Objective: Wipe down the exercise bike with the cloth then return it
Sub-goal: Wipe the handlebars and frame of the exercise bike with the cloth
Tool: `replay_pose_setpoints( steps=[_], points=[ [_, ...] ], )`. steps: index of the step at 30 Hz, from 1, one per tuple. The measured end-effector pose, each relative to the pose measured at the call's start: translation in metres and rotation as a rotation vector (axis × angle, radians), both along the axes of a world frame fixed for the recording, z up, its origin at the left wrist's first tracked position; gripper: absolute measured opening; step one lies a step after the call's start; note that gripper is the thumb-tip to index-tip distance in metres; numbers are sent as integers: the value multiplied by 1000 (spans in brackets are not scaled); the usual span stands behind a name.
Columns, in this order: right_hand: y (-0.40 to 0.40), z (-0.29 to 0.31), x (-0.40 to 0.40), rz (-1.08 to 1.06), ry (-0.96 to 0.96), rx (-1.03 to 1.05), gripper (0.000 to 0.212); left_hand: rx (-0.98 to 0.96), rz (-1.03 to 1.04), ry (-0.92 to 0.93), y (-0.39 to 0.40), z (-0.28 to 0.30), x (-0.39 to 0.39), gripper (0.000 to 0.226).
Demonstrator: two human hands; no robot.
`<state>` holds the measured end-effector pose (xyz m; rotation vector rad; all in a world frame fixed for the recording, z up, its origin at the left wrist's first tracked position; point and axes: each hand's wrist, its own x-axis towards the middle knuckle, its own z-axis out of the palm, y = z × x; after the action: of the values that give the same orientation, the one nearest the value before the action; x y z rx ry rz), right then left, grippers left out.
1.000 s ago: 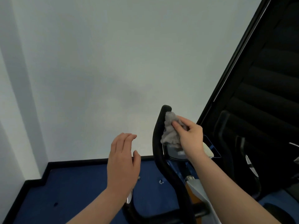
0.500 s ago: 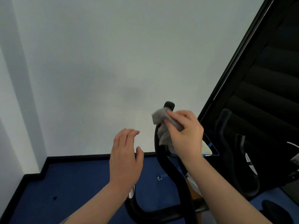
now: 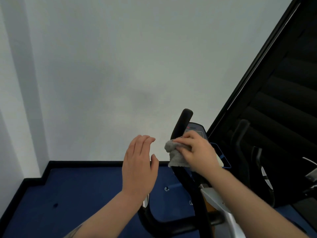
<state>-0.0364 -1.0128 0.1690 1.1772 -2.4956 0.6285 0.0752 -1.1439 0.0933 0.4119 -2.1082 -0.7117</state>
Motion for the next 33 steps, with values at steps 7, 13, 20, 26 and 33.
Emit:
replay_pose_setpoints(
  steps=[7,13,20,26,33],
  points=[
    [-18,0,4,16,138,-87,14,25,-10,18,-1,0,-1,45],
    [30,-9,7,269,-273,101,23,18,-10,21,-1,-1,0,44],
    [34,34,-19,161,-665,-610,21,42,-16,20,1,-2,0,43],
    [-24,18,-17,-21,-748,-1077,22,41,-12,24,0,-1,0,43],
    [13,-4,-10,-166,-715,-670,20,48,-26,32,1,0,0,43]
  ],
)
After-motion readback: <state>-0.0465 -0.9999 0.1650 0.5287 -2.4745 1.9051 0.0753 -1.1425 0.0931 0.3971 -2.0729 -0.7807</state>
